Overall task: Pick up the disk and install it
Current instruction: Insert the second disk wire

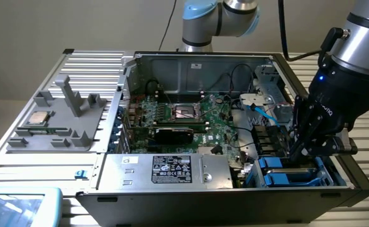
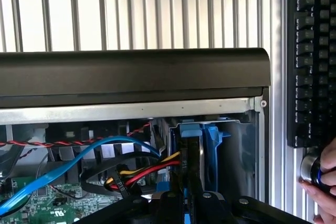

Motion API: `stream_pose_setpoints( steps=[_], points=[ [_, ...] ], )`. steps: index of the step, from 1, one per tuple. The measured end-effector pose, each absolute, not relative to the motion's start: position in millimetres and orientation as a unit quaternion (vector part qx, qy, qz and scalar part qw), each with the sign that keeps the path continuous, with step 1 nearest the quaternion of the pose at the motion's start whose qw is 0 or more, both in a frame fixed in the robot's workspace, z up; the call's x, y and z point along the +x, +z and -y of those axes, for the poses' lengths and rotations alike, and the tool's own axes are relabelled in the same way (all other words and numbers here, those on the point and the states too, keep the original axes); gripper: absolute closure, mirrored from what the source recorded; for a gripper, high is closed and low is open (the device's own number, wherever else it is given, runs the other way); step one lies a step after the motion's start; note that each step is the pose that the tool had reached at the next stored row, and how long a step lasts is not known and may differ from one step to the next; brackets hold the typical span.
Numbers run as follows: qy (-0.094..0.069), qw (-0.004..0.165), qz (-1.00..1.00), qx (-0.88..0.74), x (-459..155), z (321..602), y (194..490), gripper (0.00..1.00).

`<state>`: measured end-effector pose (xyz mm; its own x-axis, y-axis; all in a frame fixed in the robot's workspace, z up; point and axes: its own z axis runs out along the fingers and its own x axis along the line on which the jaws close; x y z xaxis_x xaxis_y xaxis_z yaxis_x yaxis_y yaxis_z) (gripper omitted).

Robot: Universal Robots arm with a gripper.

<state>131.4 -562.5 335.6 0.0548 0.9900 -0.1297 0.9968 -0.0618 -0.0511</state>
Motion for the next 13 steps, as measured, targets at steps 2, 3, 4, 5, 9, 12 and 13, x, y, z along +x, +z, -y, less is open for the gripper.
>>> stream_pose_setpoints(
  steps=[2, 3, 4, 5, 9, 12, 13],
  points=[
    [-0.065, 0.026, -0.684, 0.726, 131.4, 562.5, 334.4, 0.84],
    [-0.065, 0.026, -0.684, 0.726, 131.4, 562.5, 333.8, 0.84],
    [-0.065, 0.026, -0.684, 0.726, 131.4, 562.5, 333.2, 0.84],
    [-0.065, 0.026, -0.684, 0.726, 131.4, 562.5, 332.5, 0.84],
    [-0.065, 0.026, -0.684, 0.726, 131.4, 562.5, 330.4, 0.84],
    [-0.065, 0.026, -0.684, 0.726, 131.4, 562.5, 329.6, 0.84],
    [-0.065, 0.026, -0.684, 0.726, 131.4, 562.4, 329.5, 0.84]
  ],
)
